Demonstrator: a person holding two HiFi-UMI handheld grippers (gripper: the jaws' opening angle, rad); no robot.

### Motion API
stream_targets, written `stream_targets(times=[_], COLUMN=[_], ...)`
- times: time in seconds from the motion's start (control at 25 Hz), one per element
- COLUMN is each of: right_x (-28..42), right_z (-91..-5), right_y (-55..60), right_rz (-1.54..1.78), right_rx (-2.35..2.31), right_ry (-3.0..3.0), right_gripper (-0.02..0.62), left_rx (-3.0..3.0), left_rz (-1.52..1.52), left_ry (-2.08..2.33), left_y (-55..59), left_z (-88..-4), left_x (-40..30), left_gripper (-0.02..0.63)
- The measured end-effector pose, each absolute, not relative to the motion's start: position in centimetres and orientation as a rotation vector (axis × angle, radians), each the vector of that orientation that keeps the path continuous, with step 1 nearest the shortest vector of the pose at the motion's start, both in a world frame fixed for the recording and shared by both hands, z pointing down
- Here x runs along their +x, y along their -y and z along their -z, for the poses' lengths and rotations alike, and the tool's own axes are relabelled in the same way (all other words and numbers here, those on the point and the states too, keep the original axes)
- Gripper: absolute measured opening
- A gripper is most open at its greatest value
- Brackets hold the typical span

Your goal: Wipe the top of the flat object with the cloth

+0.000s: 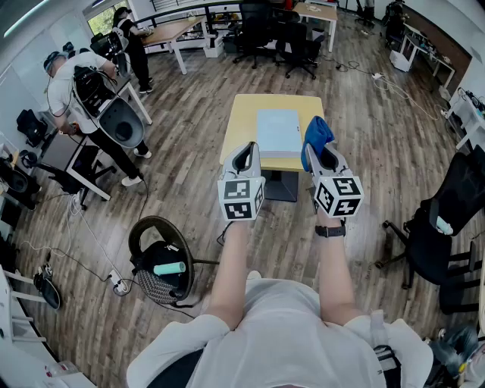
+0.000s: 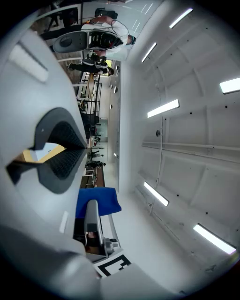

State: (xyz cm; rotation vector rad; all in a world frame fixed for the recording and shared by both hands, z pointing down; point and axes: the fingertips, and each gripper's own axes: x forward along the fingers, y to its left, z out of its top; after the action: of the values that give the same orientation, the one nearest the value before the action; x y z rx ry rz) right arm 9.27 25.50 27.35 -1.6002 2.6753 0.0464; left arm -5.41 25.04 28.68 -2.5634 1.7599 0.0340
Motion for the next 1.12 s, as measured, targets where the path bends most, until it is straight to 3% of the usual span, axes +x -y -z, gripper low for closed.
stream_targets(times=[1.12], right_x=[0.7], right_z=[-31.5], right_y=[-19.0], right_rz=[0.079], right_rx=[-1.649], right_ry=[-2.621], right_gripper=[0.061], left_rx=[-2.723], left_rz=[-0.073], left_ry=[-1.676], left_y=[-18.7], left_z=[-32.9], left_x=[-12.5], left_gripper=[0.01])
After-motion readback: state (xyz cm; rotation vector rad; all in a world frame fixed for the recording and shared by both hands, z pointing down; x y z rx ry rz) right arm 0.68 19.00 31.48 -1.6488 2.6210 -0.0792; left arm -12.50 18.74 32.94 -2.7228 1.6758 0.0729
